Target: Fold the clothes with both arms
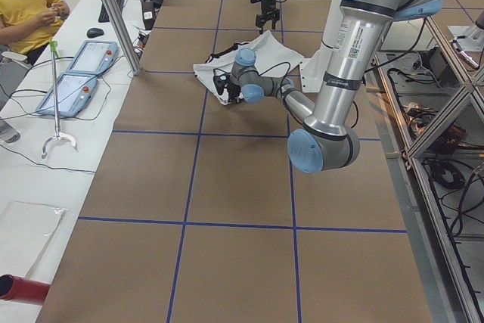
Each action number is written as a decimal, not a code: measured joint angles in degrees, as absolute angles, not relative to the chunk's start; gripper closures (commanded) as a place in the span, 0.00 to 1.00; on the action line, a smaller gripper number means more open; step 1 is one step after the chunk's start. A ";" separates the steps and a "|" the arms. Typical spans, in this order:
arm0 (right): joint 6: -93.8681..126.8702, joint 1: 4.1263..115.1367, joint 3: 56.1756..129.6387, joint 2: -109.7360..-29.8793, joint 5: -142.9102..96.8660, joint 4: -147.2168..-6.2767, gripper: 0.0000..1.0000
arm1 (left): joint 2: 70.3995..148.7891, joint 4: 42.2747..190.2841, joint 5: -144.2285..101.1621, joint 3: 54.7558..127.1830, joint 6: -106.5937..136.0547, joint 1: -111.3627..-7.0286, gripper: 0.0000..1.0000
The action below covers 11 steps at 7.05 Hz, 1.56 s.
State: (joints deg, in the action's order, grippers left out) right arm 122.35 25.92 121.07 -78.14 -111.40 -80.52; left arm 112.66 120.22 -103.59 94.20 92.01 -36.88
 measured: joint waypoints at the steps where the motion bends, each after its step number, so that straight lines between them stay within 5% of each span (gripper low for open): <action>1: 122.29 25.97 120.97 -77.97 -110.92 -80.46 0.00 | 116.99 120.54 -103.65 89.00 89.99 -40.36 1.00; 4: 122.26 26.06 120.55 -77.32 -109.54 -80.33 0.00 | 130.53 128.89 -103.11 68.43 88.07 -47.24 1.00; 5: 122.26 26.01 120.52 -77.18 -109.18 -80.28 0.00 | 134.56 132.78 -102.07 61.41 88.05 -48.07 0.82; 6: 122.26 25.99 120.50 -77.00 -108.72 -80.25 0.00 | 136.97 134.44 -101.51 57.55 88.06 -48.45 0.47; 7: 122.26 26.00 120.47 -76.70 -107.42 -80.25 0.00 | 138.03 135.03 -101.35 55.99 87.83 -48.63 0.35; 9: 122.01 25.93 118.93 -74.65 -103.95 -80.19 0.00 | 137.48 135.32 -101.62 57.50 86.89 -48.87 0.35; 11: 119.25 25.70 116.22 -71.06 -99.90 -80.52 0.00 | 131.38 135.01 -105.60 66.72 86.55 -49.15 0.35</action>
